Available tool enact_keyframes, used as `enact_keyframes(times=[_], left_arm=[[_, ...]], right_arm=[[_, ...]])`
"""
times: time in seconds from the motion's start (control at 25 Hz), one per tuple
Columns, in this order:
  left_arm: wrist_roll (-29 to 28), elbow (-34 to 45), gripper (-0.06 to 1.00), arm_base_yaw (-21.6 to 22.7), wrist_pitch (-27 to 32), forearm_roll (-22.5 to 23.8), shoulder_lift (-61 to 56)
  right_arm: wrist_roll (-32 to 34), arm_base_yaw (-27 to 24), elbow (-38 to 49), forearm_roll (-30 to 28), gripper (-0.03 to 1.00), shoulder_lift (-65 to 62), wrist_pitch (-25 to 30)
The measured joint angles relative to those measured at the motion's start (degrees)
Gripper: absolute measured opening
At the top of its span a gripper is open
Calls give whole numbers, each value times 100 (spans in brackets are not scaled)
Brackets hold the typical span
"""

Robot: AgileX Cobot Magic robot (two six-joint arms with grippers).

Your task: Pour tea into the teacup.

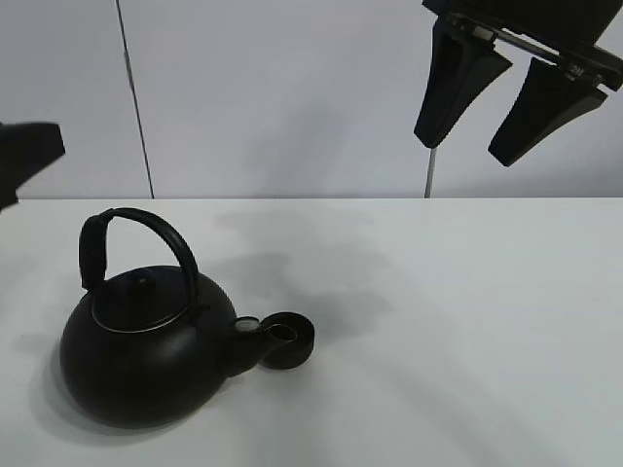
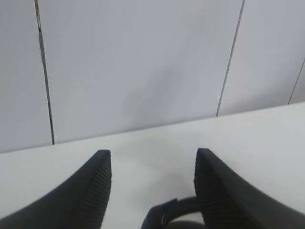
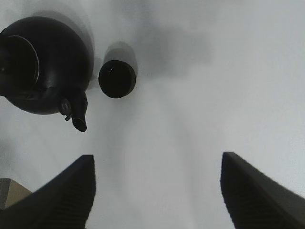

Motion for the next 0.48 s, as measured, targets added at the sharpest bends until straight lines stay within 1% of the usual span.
enact_keyframes(times=[0.04,0.12,0.2,0.36,0.48], left_arm=[[-148,-38,39,0,11,0,-139],[-367,-235,39,0,224,52,-356],[-487,-512,39,0,699,201,-511],[-834,-1305,39,0,1735,593,-590],[-1313,-2027,42,0,3009,982,-590]], right_arm=[[0,0,0,0,51,0,0],[0,0,0,5,51,0,0],[0,0,0,5,51,0,0],[0,0,0,5,51,0,0],[0,0,0,5,51,0,0]])
